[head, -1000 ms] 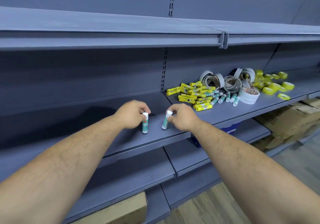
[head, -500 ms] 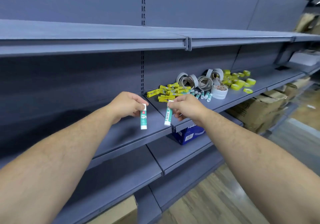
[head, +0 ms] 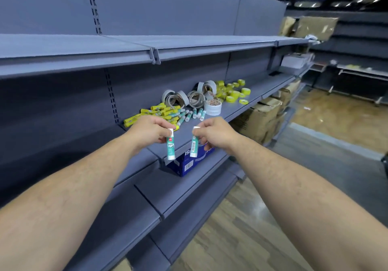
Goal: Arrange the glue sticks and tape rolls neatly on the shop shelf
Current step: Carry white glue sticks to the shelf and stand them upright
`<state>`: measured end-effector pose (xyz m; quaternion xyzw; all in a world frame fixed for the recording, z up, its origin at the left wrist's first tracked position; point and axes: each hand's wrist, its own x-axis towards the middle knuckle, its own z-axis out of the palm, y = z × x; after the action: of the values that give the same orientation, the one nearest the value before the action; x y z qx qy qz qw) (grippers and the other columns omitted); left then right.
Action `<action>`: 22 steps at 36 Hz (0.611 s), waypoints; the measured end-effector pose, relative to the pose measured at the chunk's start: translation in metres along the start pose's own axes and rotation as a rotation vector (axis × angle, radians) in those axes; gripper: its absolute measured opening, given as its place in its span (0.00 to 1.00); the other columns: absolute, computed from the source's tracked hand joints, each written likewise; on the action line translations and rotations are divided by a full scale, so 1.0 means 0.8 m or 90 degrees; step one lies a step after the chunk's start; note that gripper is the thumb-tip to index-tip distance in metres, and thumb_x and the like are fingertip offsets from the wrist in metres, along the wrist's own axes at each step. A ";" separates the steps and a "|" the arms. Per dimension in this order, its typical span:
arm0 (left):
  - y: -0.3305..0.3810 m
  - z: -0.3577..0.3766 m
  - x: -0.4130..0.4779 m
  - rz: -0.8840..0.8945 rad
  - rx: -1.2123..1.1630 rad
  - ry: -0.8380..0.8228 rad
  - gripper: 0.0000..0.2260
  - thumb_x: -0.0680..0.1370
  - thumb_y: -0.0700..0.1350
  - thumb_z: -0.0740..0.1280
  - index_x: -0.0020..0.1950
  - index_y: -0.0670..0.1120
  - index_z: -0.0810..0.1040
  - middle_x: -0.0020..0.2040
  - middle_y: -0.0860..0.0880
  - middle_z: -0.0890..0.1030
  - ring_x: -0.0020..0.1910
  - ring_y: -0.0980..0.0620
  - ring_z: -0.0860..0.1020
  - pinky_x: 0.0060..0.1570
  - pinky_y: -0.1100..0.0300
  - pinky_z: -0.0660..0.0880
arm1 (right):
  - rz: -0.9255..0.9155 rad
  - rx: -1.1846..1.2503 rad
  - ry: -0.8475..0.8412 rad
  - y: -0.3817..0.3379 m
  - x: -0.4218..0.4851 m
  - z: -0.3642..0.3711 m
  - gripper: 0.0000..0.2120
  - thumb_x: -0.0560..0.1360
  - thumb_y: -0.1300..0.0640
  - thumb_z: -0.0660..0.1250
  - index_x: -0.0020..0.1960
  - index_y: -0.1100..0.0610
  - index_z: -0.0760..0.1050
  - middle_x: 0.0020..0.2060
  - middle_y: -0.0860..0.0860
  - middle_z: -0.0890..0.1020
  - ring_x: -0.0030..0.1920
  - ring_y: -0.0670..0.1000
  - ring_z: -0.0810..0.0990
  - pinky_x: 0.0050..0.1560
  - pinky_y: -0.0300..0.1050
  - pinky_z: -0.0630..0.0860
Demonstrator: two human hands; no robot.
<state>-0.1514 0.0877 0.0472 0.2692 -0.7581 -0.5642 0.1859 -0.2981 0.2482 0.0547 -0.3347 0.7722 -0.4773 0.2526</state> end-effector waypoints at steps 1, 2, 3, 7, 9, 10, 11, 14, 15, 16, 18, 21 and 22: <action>0.005 0.015 0.008 0.005 0.006 -0.007 0.08 0.74 0.32 0.72 0.47 0.44 0.86 0.46 0.44 0.86 0.41 0.49 0.83 0.50 0.55 0.82 | 0.007 -0.002 0.015 0.007 0.002 -0.013 0.07 0.76 0.58 0.72 0.49 0.63 0.80 0.33 0.54 0.80 0.32 0.50 0.77 0.32 0.44 0.79; 0.011 0.031 0.017 0.011 0.013 -0.015 0.08 0.74 0.32 0.72 0.47 0.44 0.86 0.45 0.44 0.85 0.41 0.50 0.83 0.49 0.56 0.82 | 0.014 -0.003 0.030 0.014 0.004 -0.028 0.07 0.76 0.58 0.71 0.50 0.62 0.80 0.33 0.54 0.80 0.32 0.49 0.77 0.32 0.44 0.79; 0.017 0.047 0.026 0.016 0.017 -0.024 0.09 0.74 0.32 0.71 0.47 0.44 0.85 0.44 0.44 0.85 0.41 0.50 0.82 0.48 0.57 0.82 | 0.020 -0.005 0.044 0.021 0.006 -0.043 0.07 0.76 0.59 0.71 0.50 0.62 0.80 0.33 0.54 0.80 0.32 0.48 0.77 0.32 0.44 0.79; 0.044 0.118 0.066 0.041 0.033 -0.062 0.10 0.74 0.31 0.70 0.47 0.45 0.85 0.46 0.46 0.85 0.43 0.49 0.81 0.49 0.56 0.81 | 0.026 -0.015 0.094 0.051 0.013 -0.111 0.04 0.76 0.60 0.70 0.47 0.61 0.80 0.33 0.54 0.81 0.33 0.49 0.78 0.34 0.46 0.80; 0.059 0.157 0.086 0.054 0.042 -0.079 0.10 0.73 0.31 0.71 0.46 0.46 0.86 0.46 0.45 0.85 0.43 0.49 0.81 0.49 0.55 0.81 | 0.030 -0.015 0.124 0.068 0.016 -0.150 0.03 0.76 0.61 0.70 0.47 0.62 0.80 0.31 0.52 0.80 0.32 0.49 0.78 0.36 0.47 0.81; 0.066 0.177 0.096 0.059 0.046 -0.089 0.10 0.73 0.31 0.71 0.46 0.46 0.86 0.45 0.44 0.85 0.43 0.49 0.81 0.47 0.55 0.81 | 0.033 -0.014 0.139 0.077 0.017 -0.171 0.03 0.75 0.62 0.70 0.47 0.62 0.80 0.30 0.52 0.80 0.32 0.49 0.78 0.37 0.48 0.81; 0.075 0.198 0.106 0.066 0.051 -0.101 0.11 0.74 0.31 0.70 0.45 0.47 0.86 0.45 0.44 0.85 0.43 0.48 0.81 0.46 0.56 0.81 | 0.035 -0.013 0.152 0.086 0.019 -0.193 0.02 0.74 0.63 0.70 0.46 0.61 0.80 0.30 0.52 0.80 0.32 0.50 0.78 0.38 0.50 0.82; 0.101 0.262 0.136 0.092 0.062 -0.130 0.12 0.74 0.32 0.70 0.44 0.48 0.86 0.45 0.45 0.85 0.44 0.48 0.82 0.46 0.55 0.81 | 0.037 -0.016 0.189 0.114 0.023 -0.261 0.02 0.74 0.64 0.70 0.43 0.59 0.80 0.32 0.54 0.82 0.34 0.52 0.81 0.37 0.47 0.82; 0.109 0.283 0.146 0.099 0.058 -0.135 0.11 0.75 0.32 0.70 0.45 0.48 0.86 0.45 0.46 0.85 0.45 0.48 0.82 0.44 0.57 0.81 | 0.038 -0.012 0.202 0.122 0.025 -0.284 0.03 0.74 0.64 0.70 0.43 0.59 0.81 0.33 0.55 0.82 0.34 0.52 0.81 0.37 0.47 0.82; 0.118 0.305 0.155 0.104 0.056 -0.140 0.11 0.75 0.32 0.70 0.45 0.48 0.86 0.45 0.46 0.85 0.45 0.48 0.82 0.42 0.59 0.80 | 0.039 -0.008 0.214 0.131 0.026 -0.307 0.03 0.74 0.64 0.71 0.43 0.59 0.81 0.34 0.56 0.82 0.34 0.52 0.81 0.37 0.47 0.82; 0.136 0.347 0.173 0.116 0.060 -0.152 0.10 0.75 0.33 0.70 0.47 0.47 0.86 0.47 0.45 0.85 0.45 0.50 0.82 0.38 0.63 0.78 | 0.046 -0.012 0.239 0.147 0.028 -0.350 0.01 0.74 0.65 0.71 0.44 0.61 0.82 0.36 0.58 0.84 0.34 0.52 0.82 0.37 0.47 0.82; 0.162 0.407 0.201 0.125 0.056 -0.170 0.09 0.76 0.31 0.70 0.49 0.43 0.85 0.47 0.42 0.84 0.41 0.51 0.81 0.34 0.65 0.77 | 0.059 -0.018 0.267 0.169 0.032 -0.411 0.02 0.74 0.66 0.71 0.45 0.62 0.82 0.36 0.59 0.84 0.33 0.52 0.82 0.35 0.45 0.80; 0.169 0.426 0.211 0.126 0.054 -0.176 0.09 0.76 0.31 0.70 0.49 0.43 0.85 0.47 0.42 0.84 0.40 0.50 0.81 0.34 0.64 0.78 | 0.063 -0.017 0.276 0.175 0.034 -0.430 0.02 0.73 0.66 0.71 0.44 0.62 0.82 0.36 0.59 0.85 0.33 0.52 0.82 0.35 0.44 0.79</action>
<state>-0.5109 0.2701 0.0723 0.1208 -0.8222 -0.5424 0.1232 -0.5986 0.4678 0.0689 -0.1890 0.8304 -0.5146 0.0991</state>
